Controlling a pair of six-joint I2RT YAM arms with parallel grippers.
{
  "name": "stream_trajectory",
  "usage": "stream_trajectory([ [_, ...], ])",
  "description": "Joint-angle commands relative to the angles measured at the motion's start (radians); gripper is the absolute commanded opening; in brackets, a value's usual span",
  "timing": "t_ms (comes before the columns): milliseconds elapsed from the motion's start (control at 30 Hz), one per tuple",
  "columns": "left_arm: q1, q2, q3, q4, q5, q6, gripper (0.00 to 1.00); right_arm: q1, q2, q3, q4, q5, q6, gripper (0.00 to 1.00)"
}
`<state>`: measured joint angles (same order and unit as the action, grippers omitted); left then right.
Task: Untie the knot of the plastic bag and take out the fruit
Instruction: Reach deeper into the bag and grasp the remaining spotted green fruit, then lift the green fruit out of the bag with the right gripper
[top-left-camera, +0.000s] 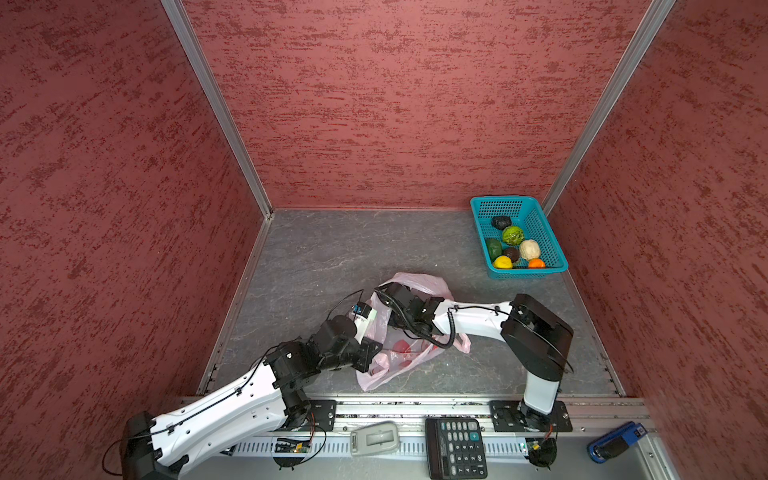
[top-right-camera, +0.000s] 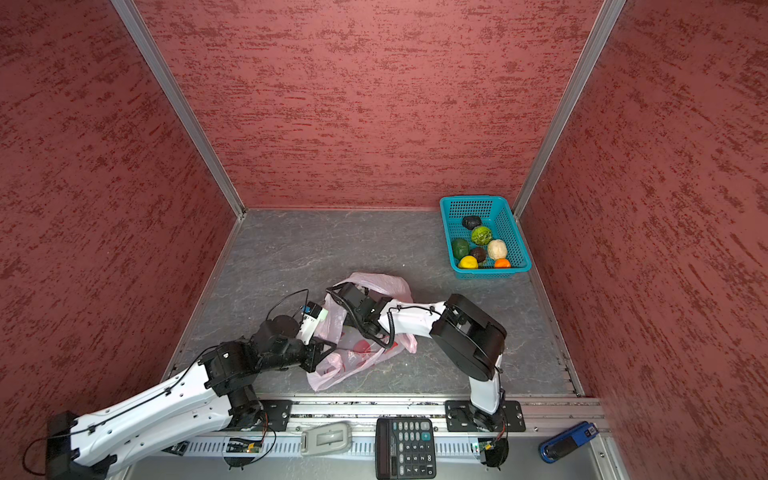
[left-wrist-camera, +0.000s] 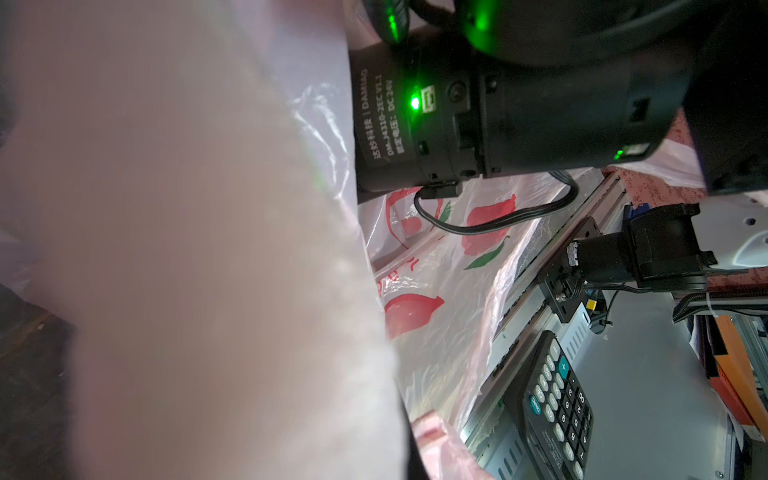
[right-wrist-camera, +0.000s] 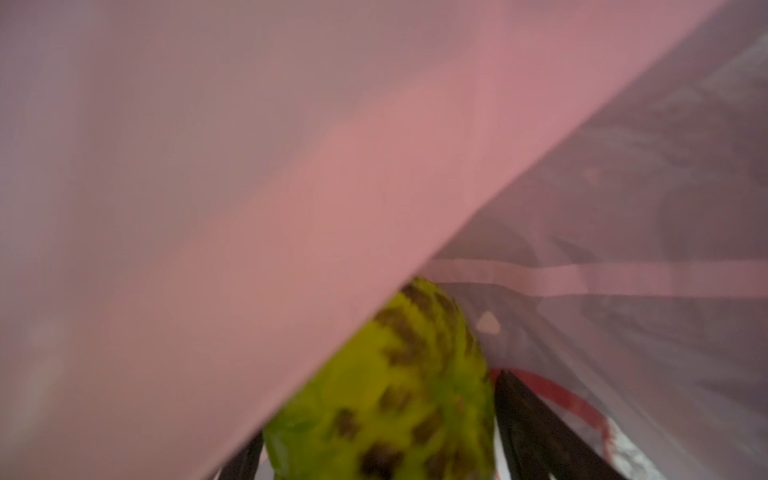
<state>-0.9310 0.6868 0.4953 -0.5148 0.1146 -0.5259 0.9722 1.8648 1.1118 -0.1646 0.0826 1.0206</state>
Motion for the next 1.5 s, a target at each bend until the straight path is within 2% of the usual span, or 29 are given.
stream_trajectory([
  [0,0.005,-0.009,-0.012,0.018,0.010,-0.001,0.00,-0.001,-0.026,-0.017,-0.026,0.034,0.010,0.78],
  [133,0.005,-0.013,-0.018,0.024,0.008,-0.004,0.00,-0.001,-0.057,-0.039,-0.027,0.036,0.013,0.68],
  [333,0.005,-0.012,-0.013,0.030,-0.003,-0.005,0.00,-0.001,-0.114,-0.065,-0.037,0.029,0.015,0.60],
  [733,0.022,0.057,0.080,0.036,-0.083,-0.020,0.00,0.012,-0.300,-0.146,-0.136,-0.090,-0.046,0.58],
  [967,0.059,0.069,0.111,0.077,-0.099,-0.010,0.00,0.023,-0.349,-0.168,-0.205,-0.092,-0.084,0.58],
  [1200,0.085,0.095,0.113,0.081,-0.095,0.003,0.00,0.052,-0.391,-0.119,-0.291,-0.073,-0.133,0.58],
  [1467,0.090,0.134,0.111,0.119,-0.093,0.003,0.00,0.065,-0.460,-0.033,-0.370,-0.107,-0.176,0.58],
])
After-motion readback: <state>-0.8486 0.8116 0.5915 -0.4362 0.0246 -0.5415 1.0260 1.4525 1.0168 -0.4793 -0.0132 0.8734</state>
